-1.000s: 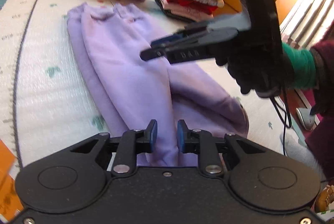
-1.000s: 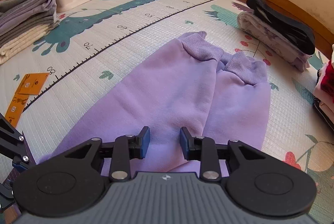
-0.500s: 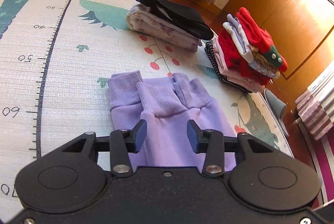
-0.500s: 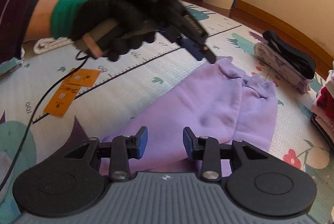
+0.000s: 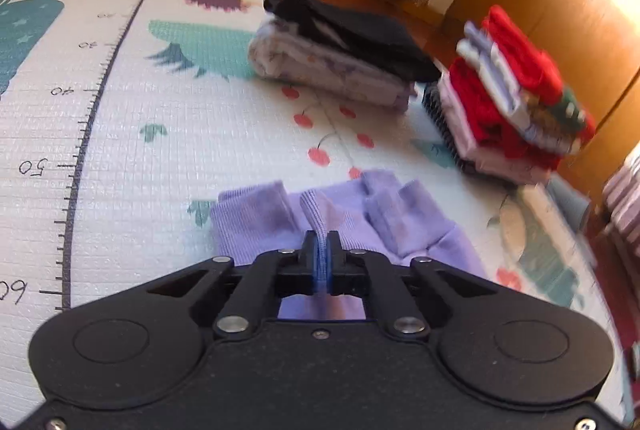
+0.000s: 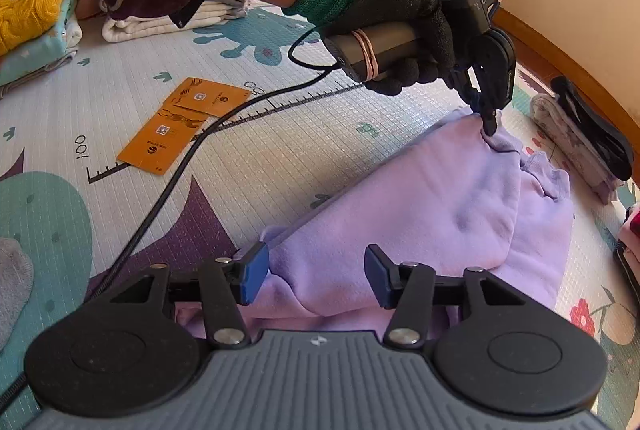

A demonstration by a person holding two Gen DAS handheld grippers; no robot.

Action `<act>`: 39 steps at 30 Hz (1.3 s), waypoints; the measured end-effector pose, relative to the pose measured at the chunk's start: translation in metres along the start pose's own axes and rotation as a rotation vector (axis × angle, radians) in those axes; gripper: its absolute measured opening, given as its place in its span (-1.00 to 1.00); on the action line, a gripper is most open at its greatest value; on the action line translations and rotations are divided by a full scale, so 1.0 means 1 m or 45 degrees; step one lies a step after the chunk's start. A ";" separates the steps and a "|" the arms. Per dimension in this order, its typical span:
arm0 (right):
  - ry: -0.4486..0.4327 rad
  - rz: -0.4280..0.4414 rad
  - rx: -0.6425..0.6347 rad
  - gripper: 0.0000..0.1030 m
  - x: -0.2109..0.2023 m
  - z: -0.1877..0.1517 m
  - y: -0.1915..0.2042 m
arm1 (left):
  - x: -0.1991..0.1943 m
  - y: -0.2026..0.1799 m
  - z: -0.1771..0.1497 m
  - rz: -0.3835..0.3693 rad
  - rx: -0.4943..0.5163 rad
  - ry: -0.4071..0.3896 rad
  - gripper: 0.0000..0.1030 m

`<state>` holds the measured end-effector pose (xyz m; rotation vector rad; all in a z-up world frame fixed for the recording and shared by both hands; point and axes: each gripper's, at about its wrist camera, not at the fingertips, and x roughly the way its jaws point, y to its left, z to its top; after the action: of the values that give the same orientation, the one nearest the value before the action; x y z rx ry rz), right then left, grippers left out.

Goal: Fold clothes

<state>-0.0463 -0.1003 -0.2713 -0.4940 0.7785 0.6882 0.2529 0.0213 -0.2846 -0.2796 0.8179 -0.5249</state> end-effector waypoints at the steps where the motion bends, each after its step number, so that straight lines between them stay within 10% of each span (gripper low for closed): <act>1: 0.014 0.005 0.019 0.05 0.002 -0.002 -0.003 | 0.005 0.005 -0.004 0.040 -0.023 0.009 -0.99; 16: 0.004 0.105 0.249 0.08 -0.015 -0.004 -0.033 | -0.042 -0.017 -0.030 0.217 0.206 -0.017 -0.76; 27: 0.057 -0.056 0.011 -0.05 -0.072 -0.066 -0.050 | -0.160 -0.102 -0.161 -0.099 0.533 0.179 -0.76; 35: 0.143 -0.131 0.017 -0.08 -0.085 -0.093 -0.045 | -0.181 -0.143 -0.223 -0.117 0.896 0.320 -0.76; 39: 0.199 -0.055 -0.214 -0.07 -0.080 -0.094 -0.016 | -0.186 -0.161 -0.255 -0.092 1.176 0.355 -0.07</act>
<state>-0.1199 -0.2007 -0.2653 -0.7218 0.8575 0.6833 -0.0986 -0.0221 -0.2681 0.6283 0.7537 -0.9637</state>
